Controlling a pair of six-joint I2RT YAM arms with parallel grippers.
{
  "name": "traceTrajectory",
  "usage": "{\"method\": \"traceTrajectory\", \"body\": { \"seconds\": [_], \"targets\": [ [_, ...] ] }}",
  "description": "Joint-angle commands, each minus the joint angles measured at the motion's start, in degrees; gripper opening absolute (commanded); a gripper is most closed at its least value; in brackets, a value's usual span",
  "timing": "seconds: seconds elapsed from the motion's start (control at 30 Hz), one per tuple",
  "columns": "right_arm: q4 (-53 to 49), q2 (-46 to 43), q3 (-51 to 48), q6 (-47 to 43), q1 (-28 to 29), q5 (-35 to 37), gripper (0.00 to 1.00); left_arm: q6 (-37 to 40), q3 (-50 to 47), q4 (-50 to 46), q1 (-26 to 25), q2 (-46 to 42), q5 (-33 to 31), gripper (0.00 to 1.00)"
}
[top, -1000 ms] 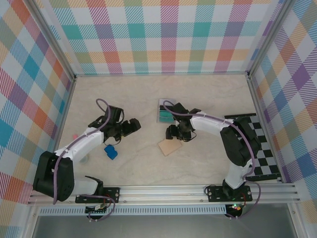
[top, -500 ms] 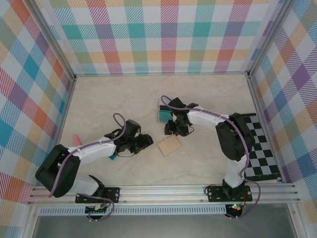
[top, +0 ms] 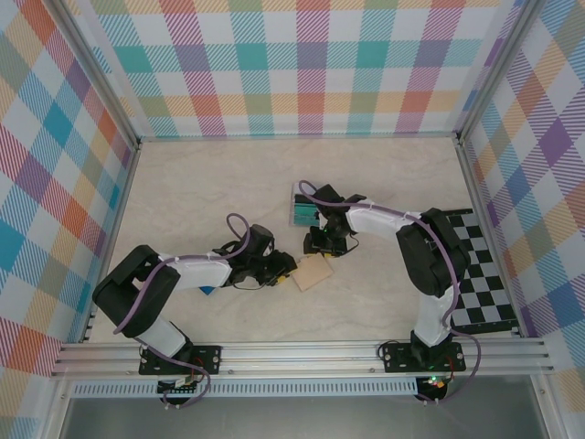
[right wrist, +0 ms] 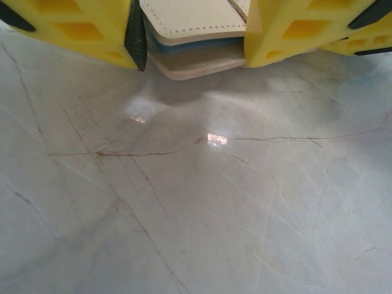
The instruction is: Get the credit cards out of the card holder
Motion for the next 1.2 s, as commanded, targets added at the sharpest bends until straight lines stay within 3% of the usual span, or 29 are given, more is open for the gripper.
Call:
{"method": "traceTrajectory", "body": {
  "seconds": [0.0, 0.3, 0.53, 0.67, 0.77, 0.87, 1.03, 1.17],
  "targets": [
    [0.9, 0.5, -0.5, 1.3, 0.1, -2.3, 0.47, -1.1, 0.3, 2.9, -0.7, -0.1, 0.6, 0.31],
    [1.6, 0.4, -1.4, 1.9, 0.0, -2.6, 0.46, -0.5, 1.1, 1.4, -0.7, 0.4, 0.3, 0.20],
    [1.6, -0.7, -1.3, 1.9, 0.0, -1.7, 0.46, 1.3, 1.7, -0.6, -0.7, 0.0, -0.5, 0.01],
    [0.8, -3.8, -1.5, 1.7, 0.0, 2.4, 0.47, 3.7, 2.6, -5.1, -0.7, -1.6, -1.9, 0.00],
    [0.1, -7.7, -2.1, 1.6, -0.1, 6.5, 0.52, 7.5, 5.1, -13.2, -0.6, -4.3, -4.2, 0.00],
    [0.4, -12.0, -3.4, 1.8, -0.4, 9.1, 0.59, 14.5, 10.5, -28.0, -0.6, -7.6, -9.6, 0.00],
    [0.8, -17.8, -5.2, 2.8, -1.1, 11.6, 0.63, 27.3, 20.9, -49.4, -0.7, -11.7, -23.8, 0.00],
    [0.3, -20.7, -6.2, 4.1, -1.7, 13.7, 0.65, 32.3, 29.4, -63.0, -0.7, -11.2, -36.2, 0.00]
  ]
}}
